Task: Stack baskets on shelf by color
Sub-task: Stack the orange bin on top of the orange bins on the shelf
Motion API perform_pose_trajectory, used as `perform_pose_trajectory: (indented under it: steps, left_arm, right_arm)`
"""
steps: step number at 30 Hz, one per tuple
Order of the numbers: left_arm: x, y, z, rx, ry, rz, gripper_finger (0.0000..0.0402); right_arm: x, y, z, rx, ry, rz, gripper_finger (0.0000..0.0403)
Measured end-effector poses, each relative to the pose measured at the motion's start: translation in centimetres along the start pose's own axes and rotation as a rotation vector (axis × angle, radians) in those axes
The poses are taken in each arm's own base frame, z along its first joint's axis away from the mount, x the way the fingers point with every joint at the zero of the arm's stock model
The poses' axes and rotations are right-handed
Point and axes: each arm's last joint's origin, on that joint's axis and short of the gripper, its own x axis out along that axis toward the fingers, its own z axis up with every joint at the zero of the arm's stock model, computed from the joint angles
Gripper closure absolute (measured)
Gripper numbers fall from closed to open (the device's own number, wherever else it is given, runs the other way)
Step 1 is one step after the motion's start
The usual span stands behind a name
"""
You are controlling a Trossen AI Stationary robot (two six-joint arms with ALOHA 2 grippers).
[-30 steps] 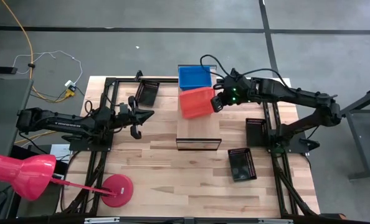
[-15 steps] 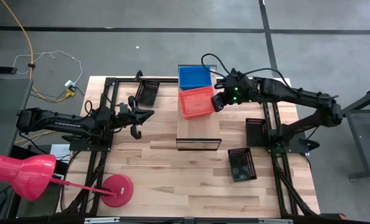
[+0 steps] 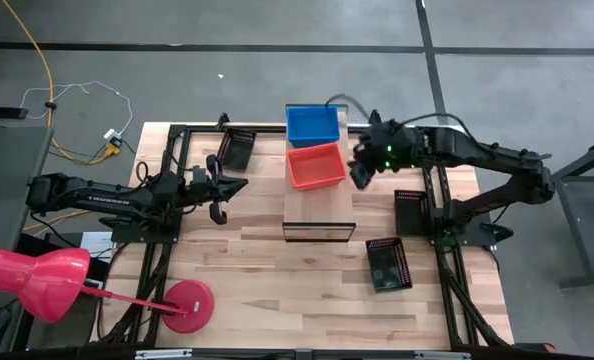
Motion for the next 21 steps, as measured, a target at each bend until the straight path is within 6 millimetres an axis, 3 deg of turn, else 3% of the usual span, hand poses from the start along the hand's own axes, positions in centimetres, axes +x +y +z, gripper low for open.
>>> perform_pose_trajectory:
  steps: [5,8,13,17,21]
  left_arm:
    - [0.0,0.0,-0.1,-0.003,0.006,0.000,0.0401]
    - [0.0,0.0,-0.1,-0.052,0.006,-0.001,0.0402]
    - [0.2,-0.6,-0.5,-0.083,0.030,-0.043,0.0402]
    - [1.7,-1.3,-0.7,-0.108,0.085,-0.029,0.0402]
    - [4.5,-2.7,-1.1,-0.114,0.171,-0.064,0.0401]
  right_arm:
    - [-0.4,1.6,-2.0,-0.096,0.101,0.008,0.0344]
    - [0.4,2.6,-4.1,-0.165,0.139,0.019,0.0392]
    - [1.6,2.3,-8.3,-0.243,0.171,0.005,0.0388]
    - [1.0,1.4,-9.5,-0.208,0.006,0.071,0.0398]
    - [0.2,0.1,-10.3,-0.185,-0.112,0.063,0.0397]
